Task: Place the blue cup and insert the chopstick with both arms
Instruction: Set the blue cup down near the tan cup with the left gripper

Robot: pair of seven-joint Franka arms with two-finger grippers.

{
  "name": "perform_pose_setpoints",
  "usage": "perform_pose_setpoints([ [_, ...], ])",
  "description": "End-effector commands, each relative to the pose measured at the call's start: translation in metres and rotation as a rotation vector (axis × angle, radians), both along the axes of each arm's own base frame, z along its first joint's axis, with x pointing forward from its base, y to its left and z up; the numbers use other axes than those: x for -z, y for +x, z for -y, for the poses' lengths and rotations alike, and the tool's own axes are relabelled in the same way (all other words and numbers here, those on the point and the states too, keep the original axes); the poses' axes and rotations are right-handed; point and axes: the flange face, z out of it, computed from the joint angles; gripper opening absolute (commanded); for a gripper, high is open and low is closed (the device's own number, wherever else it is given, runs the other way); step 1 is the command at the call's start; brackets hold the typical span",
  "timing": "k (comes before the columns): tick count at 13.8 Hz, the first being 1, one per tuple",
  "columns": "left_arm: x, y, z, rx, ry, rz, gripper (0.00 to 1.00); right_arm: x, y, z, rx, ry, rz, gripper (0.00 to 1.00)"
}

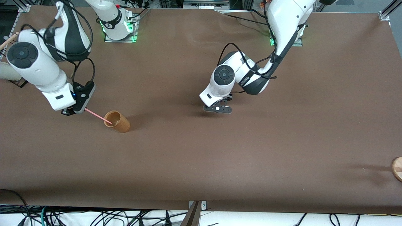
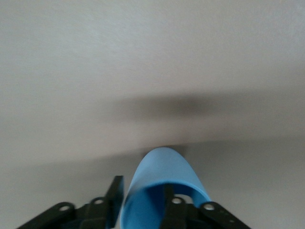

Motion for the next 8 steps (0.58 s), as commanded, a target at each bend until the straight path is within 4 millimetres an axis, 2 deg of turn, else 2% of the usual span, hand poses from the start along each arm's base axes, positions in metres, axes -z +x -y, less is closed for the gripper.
perform_pose_setpoints([
  [1,-0.072,-0.011,-0.014,0.022,0.064,-0.008,1.0,-0.041,-0.003,-0.017,-0.019,-0.016,-0.029,0.09],
  [3,-0.117,-0.017,-0.026,0.022,0.101,-0.013,1.0,-0.062,-0.003,-0.035,-0.009,-0.011,-0.037,0.09],
  [4,-0.142,-0.012,-0.038,0.003,0.108,-0.005,1.0,-0.071,-0.005,-0.046,0.015,-0.011,-0.039,0.09],
  [6,-0.193,0.013,-0.079,-0.059,0.108,0.005,1.0,-0.074,-0.008,-0.077,0.059,-0.01,-0.044,0.09],
  [8,-0.247,0.045,-0.131,-0.121,0.059,0.004,1.0,-0.074,-0.014,-0.119,0.112,-0.013,-0.048,0.09],
])
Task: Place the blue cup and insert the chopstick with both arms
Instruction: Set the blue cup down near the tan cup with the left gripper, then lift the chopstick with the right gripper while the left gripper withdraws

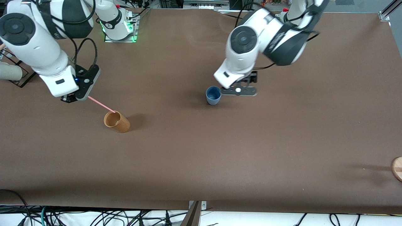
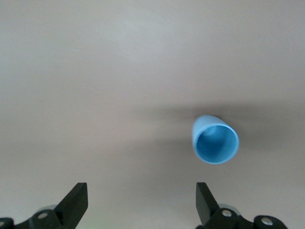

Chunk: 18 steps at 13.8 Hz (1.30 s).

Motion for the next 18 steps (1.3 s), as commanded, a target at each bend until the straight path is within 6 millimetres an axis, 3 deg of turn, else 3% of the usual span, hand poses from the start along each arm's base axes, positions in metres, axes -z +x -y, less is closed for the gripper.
perform_pose_setpoints([
  [1,-0.071,0.046,-0.078,-0.097,-0.084,0.01,1.0,-0.001,-0.005,-0.061,0.084,0.001,-0.017,0.09],
  [3,-0.099,0.066,-0.141,-0.204,-0.147,0.025,1.0,0.002,-0.015,-0.107,0.146,0.0,-0.012,0.09],
  [4,-0.121,0.061,-0.166,-0.206,-0.192,0.049,1.0,0.004,-0.02,-0.129,0.166,0.002,-0.011,0.09],
  [5,-0.13,0.055,-0.194,-0.198,-0.197,0.06,1.0,0.007,-0.025,-0.152,0.187,0.015,-0.02,0.09],
  [7,-0.129,0.035,-0.253,-0.152,-0.171,0.079,1.0,0.01,-0.043,-0.204,0.229,0.029,-0.021,0.09],
  [8,-0.122,0.027,-0.265,-0.057,-0.169,0.096,1.0,0.008,-0.056,-0.234,0.248,0.03,-0.014,0.09],
  [11,-0.092,0.007,-0.281,0.084,-0.051,0.141,1.0,0.022,-0.1,-0.305,0.339,0.022,-0.001,0.09],
  [13,-0.089,0.003,-0.281,0.073,-0.044,0.133,1.0,0.036,-0.128,-0.345,0.391,0.014,0.0,0.09],
  [16,-0.098,0.005,-0.275,0.084,-0.047,0.125,1.0,0.056,-0.15,-0.387,0.43,0.01,-0.006,0.09],
  [18,-0.099,0.005,-0.266,0.095,-0.05,0.127,1.0,0.066,-0.158,-0.404,0.454,0.015,-0.015,0.09],
])
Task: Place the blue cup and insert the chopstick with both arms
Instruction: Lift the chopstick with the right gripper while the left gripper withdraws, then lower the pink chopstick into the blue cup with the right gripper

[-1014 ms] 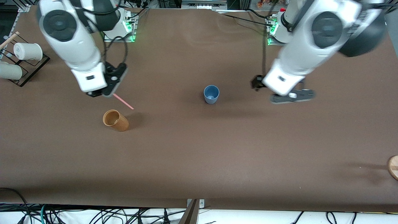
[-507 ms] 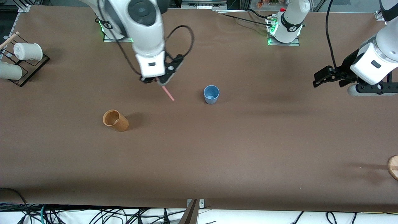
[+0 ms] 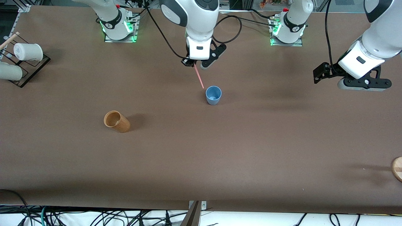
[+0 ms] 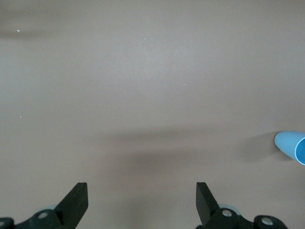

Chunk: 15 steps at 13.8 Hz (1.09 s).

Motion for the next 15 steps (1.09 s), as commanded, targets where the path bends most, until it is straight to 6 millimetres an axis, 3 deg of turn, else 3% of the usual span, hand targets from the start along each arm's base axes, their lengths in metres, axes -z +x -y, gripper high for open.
perform_pose_setpoints([
  [1,-0.009,-0.006,0.009,0.038,0.02,0.011,1.0,0.004,-0.003,-0.024,0.039,0.016,-0.017,0.09],
  [4,-0.015,-0.009,0.031,0.039,0.021,0.026,1.0,0.011,-0.011,-0.033,0.033,0.011,-0.021,0.09],
  [9,-0.013,-0.007,0.027,0.031,0.019,0.023,1.0,0.017,0.009,-0.044,0.048,0.045,-0.012,0.1],
  [15,-0.01,-0.005,0.023,0.034,0.017,0.016,1.0,0.038,0.013,-0.047,0.042,0.027,-0.003,0.1],
])
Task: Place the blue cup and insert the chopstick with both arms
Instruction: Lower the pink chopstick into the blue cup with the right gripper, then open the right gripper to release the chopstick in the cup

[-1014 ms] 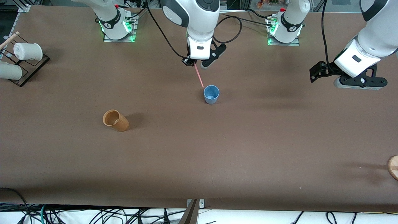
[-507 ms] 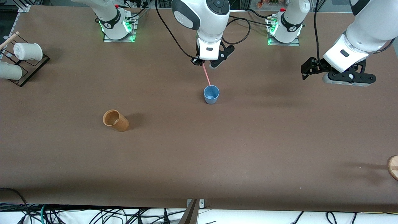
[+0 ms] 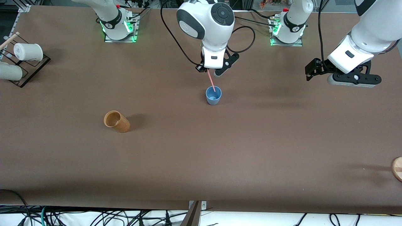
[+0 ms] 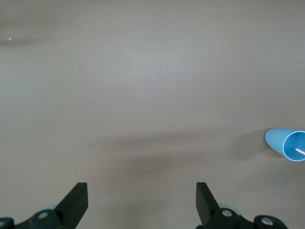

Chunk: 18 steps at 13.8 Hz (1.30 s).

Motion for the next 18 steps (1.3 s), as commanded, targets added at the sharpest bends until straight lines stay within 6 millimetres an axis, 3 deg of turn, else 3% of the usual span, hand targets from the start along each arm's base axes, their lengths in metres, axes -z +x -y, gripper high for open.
perform_pose_setpoints([
  [1,-0.004,0.001,-0.003,0.008,0.016,0.003,1.0,0.005,0.004,-0.006,0.005,-0.005,0.024,0.11],
  [2,-0.004,0.001,-0.003,0.008,0.016,0.003,1.0,0.009,0.004,-0.008,0.009,-0.005,0.028,0.17],
  [3,-0.004,0.001,-0.003,0.008,0.016,0.003,1.0,0.01,0.003,-0.01,0.013,-0.003,0.032,0.33],
  [4,-0.004,0.001,-0.003,0.007,0.016,0.003,1.0,0.012,0.003,-0.011,0.017,0.0,0.033,0.58],
  [5,-0.004,0.001,-0.003,0.007,0.016,0.003,1.0,0.01,0.005,-0.01,0.021,0.002,0.036,0.67],
  [8,-0.004,0.001,-0.003,0.005,0.016,0.001,1.0,-0.004,0.012,-0.006,0.031,0.018,0.05,0.76],
  [10,-0.004,0.001,-0.003,0.007,0.016,0.001,1.0,-0.029,0.024,0.006,0.053,0.033,0.069,0.85],
  [12,-0.004,0.001,-0.003,0.007,0.016,0.001,1.0,-0.058,0.054,0.042,0.12,0.049,0.085,0.99],
  [14,-0.004,0.001,-0.003,0.01,0.016,0.001,1.0,-0.087,0.081,0.094,0.196,0.051,0.118,0.99],
  [18,-0.006,0.001,-0.001,0.019,0.014,0.007,1.0,-0.143,0.131,0.238,0.332,0.065,0.116,1.0],
])
